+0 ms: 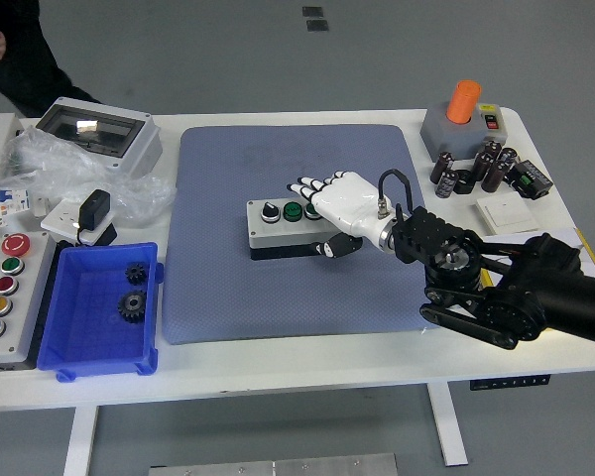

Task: Pick up the button,place it on the desk,press the button,press the button

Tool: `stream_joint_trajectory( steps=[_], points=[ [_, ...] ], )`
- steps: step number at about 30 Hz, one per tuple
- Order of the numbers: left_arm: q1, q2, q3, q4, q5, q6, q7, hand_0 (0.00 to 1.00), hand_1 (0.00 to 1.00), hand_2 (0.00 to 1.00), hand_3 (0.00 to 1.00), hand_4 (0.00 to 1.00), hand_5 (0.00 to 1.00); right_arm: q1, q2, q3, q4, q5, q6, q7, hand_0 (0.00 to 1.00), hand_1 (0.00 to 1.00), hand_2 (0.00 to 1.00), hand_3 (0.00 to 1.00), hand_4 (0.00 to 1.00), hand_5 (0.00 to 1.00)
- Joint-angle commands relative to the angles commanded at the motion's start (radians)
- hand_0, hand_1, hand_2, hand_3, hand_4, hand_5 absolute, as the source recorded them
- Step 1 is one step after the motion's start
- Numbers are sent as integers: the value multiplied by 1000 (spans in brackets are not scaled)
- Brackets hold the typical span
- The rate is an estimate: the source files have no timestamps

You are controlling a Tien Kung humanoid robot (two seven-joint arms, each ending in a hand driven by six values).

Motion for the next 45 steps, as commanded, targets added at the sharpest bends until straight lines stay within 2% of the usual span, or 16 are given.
stream_joint_trajectory(
  steps=[8,10,14,15,25,45],
  points=[
    [4,0,-4,0,-2,-13,2,714,715,617,697,622,238,8,-11,1,20,23,41,-10,768,765,998,998,823,20],
    [5,1,-5,0,-2,-15,2,721,727,623,687,615,231,12,-18,-1,30,35,48,-11,779,794,998,998,824,23],
    [6,1,-6,0,-1,-17,1,721,727,623,687,615,231,15,-27,-5,42,55,53,-11,779,794,998,998,824,23],
    [7,1,-6,0,-1,-17,1,726,730,629,679,614,227,16,-29,-5,45,59,54,-11,788,824,998,998,837,32],
    [10,5,-10,0,5,-16,0,728,732,626,678,612,225,29,-69,-12,102,111,75,-24,782,821,998,998,855,46],
    [10,5,-6,0,2,-4,-12,733,739,633,664,605,210,31,-120,-8,160,272,21,-4,773,821,998,998,879,92]
  ],
)
